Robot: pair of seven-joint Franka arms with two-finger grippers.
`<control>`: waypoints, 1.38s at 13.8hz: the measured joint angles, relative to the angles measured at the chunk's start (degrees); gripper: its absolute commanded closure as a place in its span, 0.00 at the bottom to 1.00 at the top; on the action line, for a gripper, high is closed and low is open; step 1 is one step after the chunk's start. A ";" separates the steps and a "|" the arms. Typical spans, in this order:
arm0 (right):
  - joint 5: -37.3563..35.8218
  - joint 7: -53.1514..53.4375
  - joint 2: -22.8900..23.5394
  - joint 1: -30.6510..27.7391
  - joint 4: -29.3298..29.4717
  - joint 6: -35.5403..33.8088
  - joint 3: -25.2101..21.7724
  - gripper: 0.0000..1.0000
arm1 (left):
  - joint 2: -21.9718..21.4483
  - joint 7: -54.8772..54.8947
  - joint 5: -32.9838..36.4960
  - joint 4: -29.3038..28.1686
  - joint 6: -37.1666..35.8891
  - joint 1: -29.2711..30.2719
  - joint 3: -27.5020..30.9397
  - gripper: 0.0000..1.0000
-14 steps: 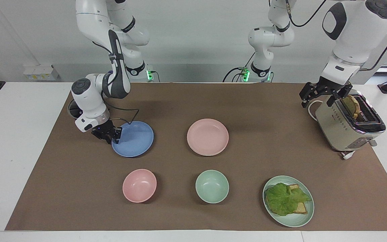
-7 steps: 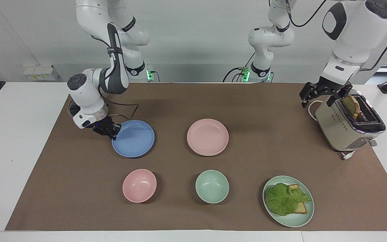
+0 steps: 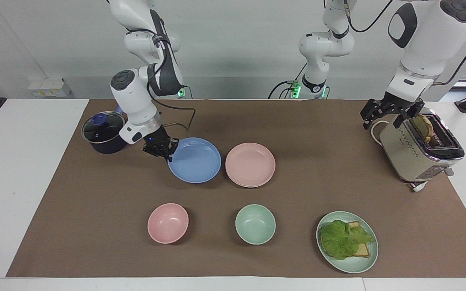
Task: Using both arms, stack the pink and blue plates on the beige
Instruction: 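Lift the blue bowl with the right gripper and carry it over the pink bowl, then lower the blue bowl into the pink bowl and open the right gripper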
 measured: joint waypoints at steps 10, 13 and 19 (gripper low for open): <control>0.01 13.82 8.03 14.19 5.79 4.31 0.11 1.00 | 0.00 0.00 0.00 0.00 0.00 0.00 0.00 0.00; 0.01 13.82 9.93 15.16 6.27 4.94 0.10 1.00 | 0.00 0.00 0.00 0.00 0.00 0.00 0.00 0.00; 0.03 14.13 10.20 15.47 6.56 4.98 0.04 0.34 | 0.00 0.00 0.00 0.00 0.00 0.00 0.00 0.00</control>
